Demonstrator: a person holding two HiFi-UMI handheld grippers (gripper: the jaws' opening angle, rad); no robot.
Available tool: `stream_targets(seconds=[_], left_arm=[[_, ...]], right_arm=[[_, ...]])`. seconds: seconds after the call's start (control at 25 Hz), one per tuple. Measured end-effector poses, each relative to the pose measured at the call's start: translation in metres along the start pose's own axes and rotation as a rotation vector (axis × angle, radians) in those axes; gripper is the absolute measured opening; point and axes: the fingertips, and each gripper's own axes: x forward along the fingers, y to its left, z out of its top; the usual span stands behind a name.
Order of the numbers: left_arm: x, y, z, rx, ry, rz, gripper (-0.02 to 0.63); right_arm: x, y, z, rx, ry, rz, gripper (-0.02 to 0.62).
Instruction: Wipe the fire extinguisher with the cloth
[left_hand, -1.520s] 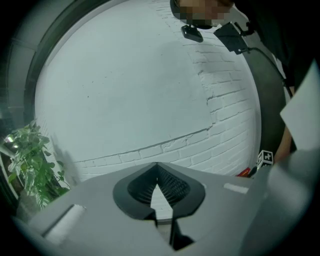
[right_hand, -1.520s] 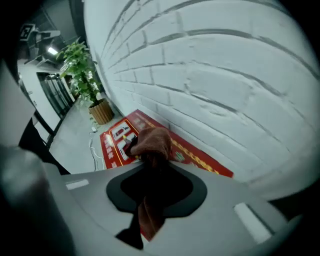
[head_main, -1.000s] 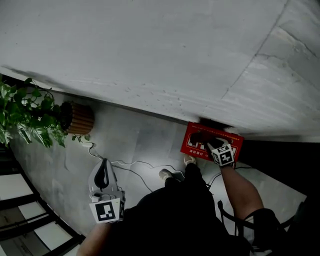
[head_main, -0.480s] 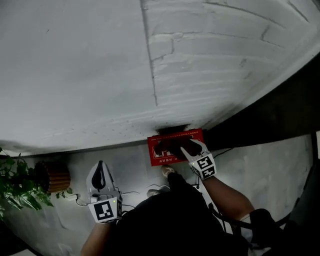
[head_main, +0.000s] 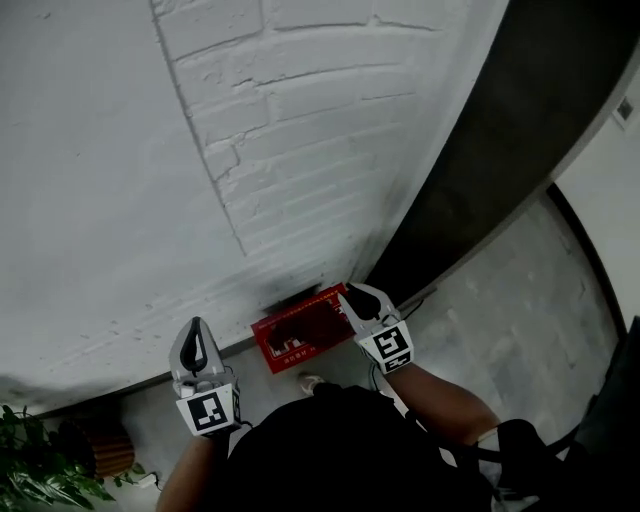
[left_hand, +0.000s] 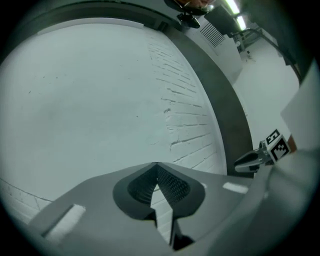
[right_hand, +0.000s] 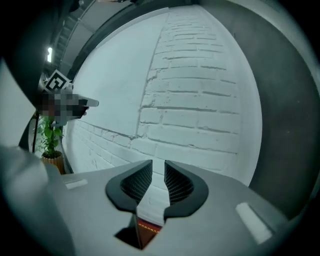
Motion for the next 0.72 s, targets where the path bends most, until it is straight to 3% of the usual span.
stream_targets(seconds=[0.24,0.36,0.52,0.72], left_arm=[[0.011,-0.021,0.009,-0.016,-0.033,-0.028,0.0],[0.009,-0.022,0.007,-0.006,-0.017,-0.029,0.0],[0.007,-0.016,0.009,0.027,-0.006,-0.015,0.0],[0.004,-0.016,0.006,0.05,0.02,-0.007,0.0]], right_arm=[[0.006,-0.004,0.005,0.003,-0.014,-0.006,0.093],[0.008,-0.003,0.0,0.01,-0.007,-0.005,0.094],[0.019,0.009,-0.007,-0.058,0.026,0.038,0.092],[0.028,0.008,-0.018,-0.029,0.061,0.038,0.071]])
